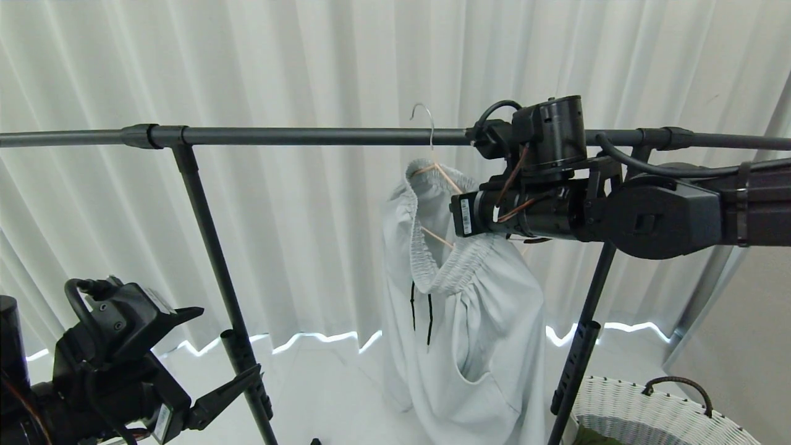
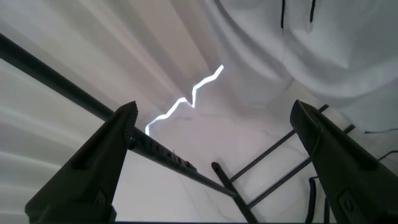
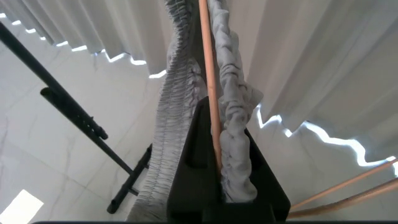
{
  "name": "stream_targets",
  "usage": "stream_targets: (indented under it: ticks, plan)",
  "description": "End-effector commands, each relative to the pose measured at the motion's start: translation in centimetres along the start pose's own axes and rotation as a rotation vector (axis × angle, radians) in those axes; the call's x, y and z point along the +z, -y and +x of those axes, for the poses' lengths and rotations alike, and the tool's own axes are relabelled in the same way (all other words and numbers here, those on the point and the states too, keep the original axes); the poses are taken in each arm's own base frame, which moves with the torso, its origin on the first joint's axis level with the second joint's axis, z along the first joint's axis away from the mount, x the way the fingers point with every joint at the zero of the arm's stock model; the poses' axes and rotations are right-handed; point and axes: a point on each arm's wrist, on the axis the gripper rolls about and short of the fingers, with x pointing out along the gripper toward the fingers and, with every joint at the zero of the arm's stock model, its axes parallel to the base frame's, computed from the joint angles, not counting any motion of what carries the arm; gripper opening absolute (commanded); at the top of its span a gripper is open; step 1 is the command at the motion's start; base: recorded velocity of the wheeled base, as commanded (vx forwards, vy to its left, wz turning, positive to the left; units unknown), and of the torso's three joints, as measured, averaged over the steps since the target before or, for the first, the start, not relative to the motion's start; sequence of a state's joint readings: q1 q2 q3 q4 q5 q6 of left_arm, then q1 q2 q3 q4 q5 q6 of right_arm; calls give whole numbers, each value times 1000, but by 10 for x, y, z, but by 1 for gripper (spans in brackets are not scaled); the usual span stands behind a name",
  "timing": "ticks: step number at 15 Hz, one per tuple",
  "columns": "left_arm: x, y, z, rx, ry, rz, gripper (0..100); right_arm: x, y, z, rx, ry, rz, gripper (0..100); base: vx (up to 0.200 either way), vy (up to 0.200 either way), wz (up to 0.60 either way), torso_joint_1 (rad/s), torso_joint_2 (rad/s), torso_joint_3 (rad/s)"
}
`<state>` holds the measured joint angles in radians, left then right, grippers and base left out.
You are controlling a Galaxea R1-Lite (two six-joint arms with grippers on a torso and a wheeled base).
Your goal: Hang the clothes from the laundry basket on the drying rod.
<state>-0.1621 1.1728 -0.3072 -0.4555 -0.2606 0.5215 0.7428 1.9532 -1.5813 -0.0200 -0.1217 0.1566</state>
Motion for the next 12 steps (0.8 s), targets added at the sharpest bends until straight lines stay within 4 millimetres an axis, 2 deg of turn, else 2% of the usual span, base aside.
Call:
stream_targets:
  ticks: [1,12]
  plan:
    - [0,0,0,-1,-1,0,100,-4,1,10,-8,-15,0,0,0,0,0,0,0,0]
    - [0,1,1,-12,1,3,100,-5,-1,5,-5,-55,-14,0,0,0,0,0,0,0]
